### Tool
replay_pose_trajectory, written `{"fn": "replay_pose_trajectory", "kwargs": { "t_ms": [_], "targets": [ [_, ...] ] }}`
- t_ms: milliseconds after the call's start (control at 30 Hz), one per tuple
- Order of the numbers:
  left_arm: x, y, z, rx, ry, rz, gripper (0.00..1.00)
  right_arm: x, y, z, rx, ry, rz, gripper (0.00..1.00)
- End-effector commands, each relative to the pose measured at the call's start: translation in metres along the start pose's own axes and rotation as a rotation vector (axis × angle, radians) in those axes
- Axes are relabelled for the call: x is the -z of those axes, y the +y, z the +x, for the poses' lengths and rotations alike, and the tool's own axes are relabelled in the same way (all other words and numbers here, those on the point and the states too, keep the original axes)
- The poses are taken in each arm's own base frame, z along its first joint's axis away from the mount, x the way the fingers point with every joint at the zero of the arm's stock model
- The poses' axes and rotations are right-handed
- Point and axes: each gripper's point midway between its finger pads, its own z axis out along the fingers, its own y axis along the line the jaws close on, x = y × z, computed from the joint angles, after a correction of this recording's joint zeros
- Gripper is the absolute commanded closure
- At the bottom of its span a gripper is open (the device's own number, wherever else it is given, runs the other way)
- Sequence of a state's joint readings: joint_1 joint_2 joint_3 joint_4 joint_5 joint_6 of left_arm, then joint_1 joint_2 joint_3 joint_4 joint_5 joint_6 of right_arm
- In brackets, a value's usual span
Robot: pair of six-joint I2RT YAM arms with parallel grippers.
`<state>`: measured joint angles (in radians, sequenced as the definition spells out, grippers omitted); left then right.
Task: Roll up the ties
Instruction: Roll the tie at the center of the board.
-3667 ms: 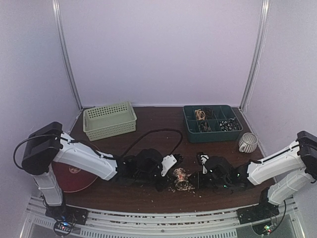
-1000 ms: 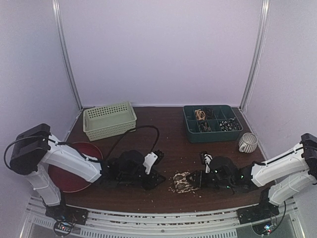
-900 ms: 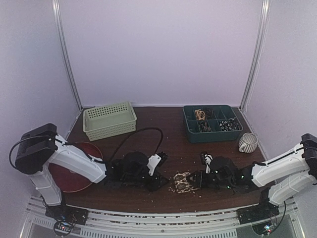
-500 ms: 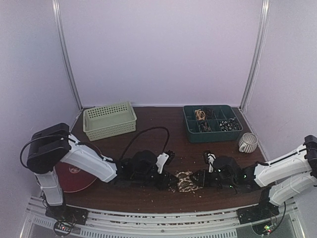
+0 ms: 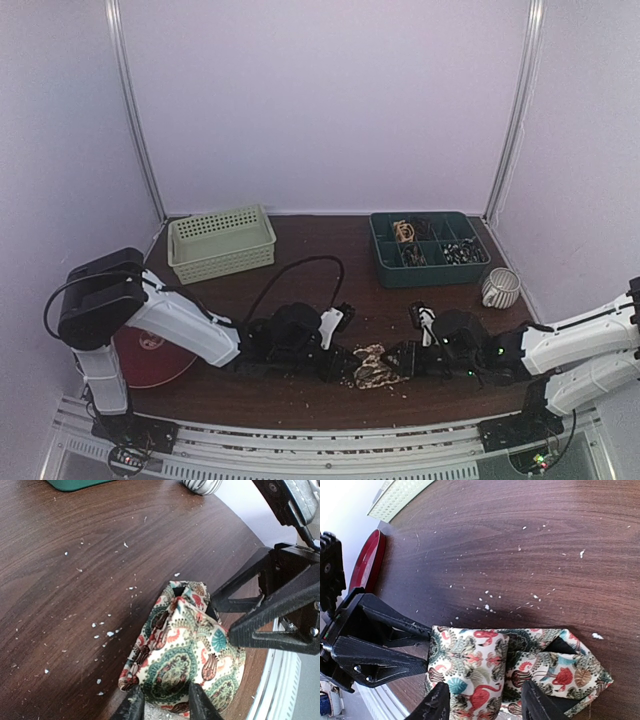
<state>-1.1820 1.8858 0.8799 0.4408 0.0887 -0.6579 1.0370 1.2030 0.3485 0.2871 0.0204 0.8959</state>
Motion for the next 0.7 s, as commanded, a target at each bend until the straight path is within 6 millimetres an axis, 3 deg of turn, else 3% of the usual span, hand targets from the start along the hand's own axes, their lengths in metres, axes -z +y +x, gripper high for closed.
{"fn": "replay_pose_trajectory", "kwargs": {
  "t_ms": [0,133,367,500,667],
  "targets": [
    [-0.005,-0.003,-0.006,0.002,-0.017,0.003,0.7,-0.002,0.01,-0.001,0.019,0.007,0.017,0.51],
    [-0.005,-0.003,-0.006,0.003,-0.018,0.002,0.7,-0.007,0.008,0.0,0.046,0.019,0.06,0.54],
    [0.008,0.011,-0.003,0.016,-0.02,-0.073,0.71,-0.013,-0.018,0.01,0.06,0.025,0.15,0.67],
    [0.011,0.031,0.014,0.015,0.034,-0.165,0.83,-0.013,-0.026,0.015,0.056,0.027,0.158,0.68],
    [0.007,0.025,0.021,0.022,0.046,-0.118,0.95,-0.009,-0.032,0.015,0.05,0.01,0.166,0.68]
  ]
}}
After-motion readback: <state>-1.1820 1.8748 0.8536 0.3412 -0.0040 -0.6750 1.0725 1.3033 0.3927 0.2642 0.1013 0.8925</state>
